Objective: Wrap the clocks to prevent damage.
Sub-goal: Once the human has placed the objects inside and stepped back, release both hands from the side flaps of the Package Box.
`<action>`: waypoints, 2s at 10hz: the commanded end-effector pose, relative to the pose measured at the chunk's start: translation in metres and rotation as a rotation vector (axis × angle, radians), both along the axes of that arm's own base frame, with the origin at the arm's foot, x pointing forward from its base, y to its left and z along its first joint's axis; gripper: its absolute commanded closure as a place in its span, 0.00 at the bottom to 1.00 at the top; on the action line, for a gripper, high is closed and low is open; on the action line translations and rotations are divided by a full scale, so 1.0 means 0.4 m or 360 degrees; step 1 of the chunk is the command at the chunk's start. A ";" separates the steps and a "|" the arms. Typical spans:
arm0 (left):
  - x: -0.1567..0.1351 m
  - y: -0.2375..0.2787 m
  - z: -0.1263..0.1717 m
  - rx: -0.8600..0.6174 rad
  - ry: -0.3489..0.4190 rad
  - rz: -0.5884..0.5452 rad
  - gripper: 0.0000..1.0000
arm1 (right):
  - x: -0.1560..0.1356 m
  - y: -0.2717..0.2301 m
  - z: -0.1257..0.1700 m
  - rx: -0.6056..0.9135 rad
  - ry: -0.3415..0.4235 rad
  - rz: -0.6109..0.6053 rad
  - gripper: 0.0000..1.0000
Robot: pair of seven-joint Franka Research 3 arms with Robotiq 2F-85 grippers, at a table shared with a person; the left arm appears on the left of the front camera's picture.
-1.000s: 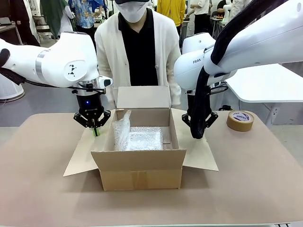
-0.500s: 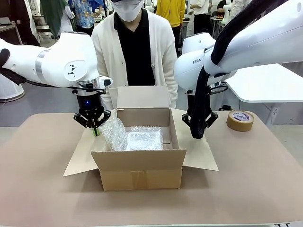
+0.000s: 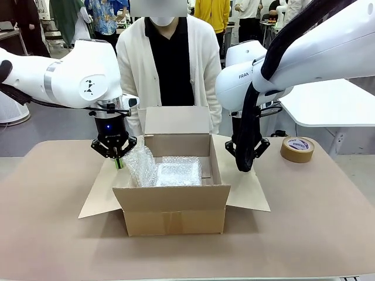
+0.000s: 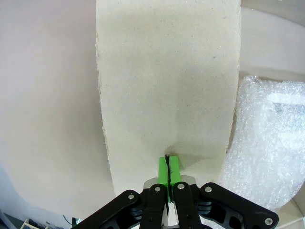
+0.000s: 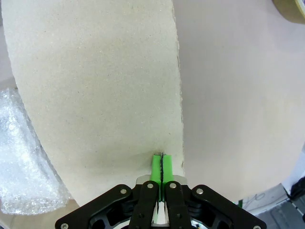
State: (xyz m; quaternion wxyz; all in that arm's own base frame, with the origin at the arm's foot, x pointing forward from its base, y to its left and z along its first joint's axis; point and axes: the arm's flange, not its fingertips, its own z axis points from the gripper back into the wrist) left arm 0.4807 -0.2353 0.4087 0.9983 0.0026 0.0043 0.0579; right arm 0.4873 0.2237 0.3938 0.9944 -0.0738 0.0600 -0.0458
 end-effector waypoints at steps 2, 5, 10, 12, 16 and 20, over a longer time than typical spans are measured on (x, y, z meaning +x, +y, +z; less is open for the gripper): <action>0.000 0.001 -0.001 0.0000 0.0000 0.0000 1.00 | -0.002 -0.002 0.000 0.0005 -0.0012 0.0000 0.99; 0.000 0.001 -0.001 0.0000 0.0000 0.0000 1.00 | -0.002 -0.002 0.000 0.0005 -0.0012 0.0000 0.99; 0.012 0.004 -0.005 -0.0021 0.0070 -0.0089 1.00 | 0.023 -0.012 -0.010 0.0050 0.0043 -0.0020 0.99; 0.005 0.004 -0.014 -0.0069 0.0105 -0.0129 1.00 | 0.019 -0.017 -0.018 0.0046 0.0063 -0.0006 0.99; -0.027 0.113 0.150 -0.0213 0.0029 -0.0461 1.00 | -0.029 -0.079 0.143 0.0025 -0.0005 0.0310 0.99; -0.084 0.337 0.384 -0.0280 0.0109 -0.1354 1.00 | -0.110 -0.291 0.380 -0.0238 0.0152 0.1058 0.99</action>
